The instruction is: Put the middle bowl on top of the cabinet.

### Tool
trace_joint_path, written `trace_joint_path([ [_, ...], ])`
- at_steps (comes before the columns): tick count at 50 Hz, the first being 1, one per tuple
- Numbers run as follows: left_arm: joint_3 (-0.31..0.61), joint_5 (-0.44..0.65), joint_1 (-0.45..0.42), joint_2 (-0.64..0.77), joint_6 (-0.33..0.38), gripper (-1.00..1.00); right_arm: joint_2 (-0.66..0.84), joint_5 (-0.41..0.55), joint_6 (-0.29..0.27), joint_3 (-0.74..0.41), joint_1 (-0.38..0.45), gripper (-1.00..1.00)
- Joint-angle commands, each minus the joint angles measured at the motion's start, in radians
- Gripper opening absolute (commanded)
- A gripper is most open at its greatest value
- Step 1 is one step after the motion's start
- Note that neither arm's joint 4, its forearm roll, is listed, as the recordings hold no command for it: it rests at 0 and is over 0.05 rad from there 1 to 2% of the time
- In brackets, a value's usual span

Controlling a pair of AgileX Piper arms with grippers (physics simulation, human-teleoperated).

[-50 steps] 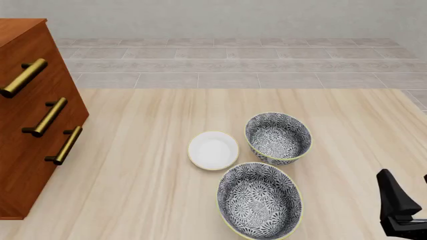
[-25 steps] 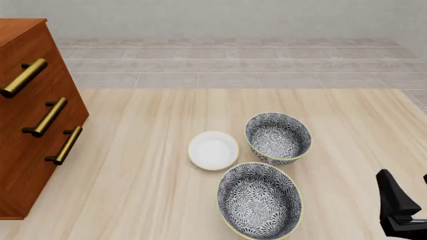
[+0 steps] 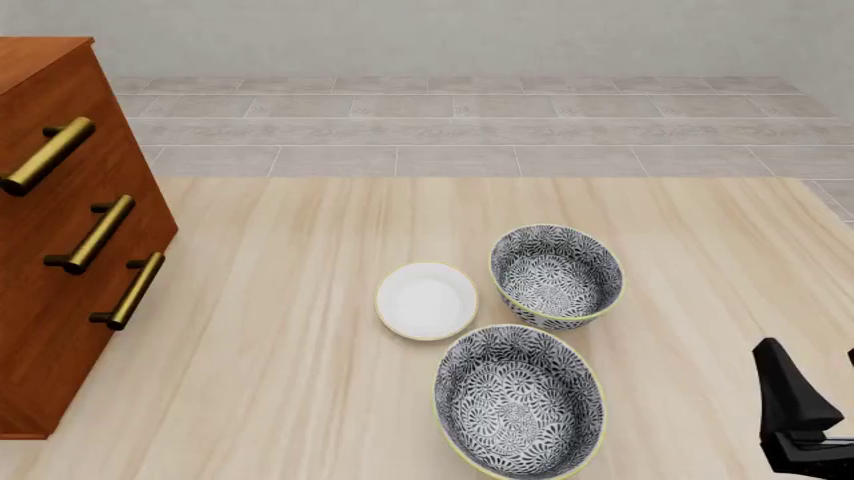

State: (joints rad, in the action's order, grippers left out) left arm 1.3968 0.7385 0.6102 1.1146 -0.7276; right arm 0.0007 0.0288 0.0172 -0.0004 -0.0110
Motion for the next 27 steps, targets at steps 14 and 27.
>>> trace_joint_path([
  [14, -0.045, 0.011, -0.091, -0.193, -0.008, 1.00, 0.000, 0.000, 0.002, 0.000, -0.003, 1.00],
  [27, -0.048, 0.031, -0.127, -0.252, -0.005, 1.00, 0.000, -0.001, 0.002, 0.000, -0.005, 1.00],
])
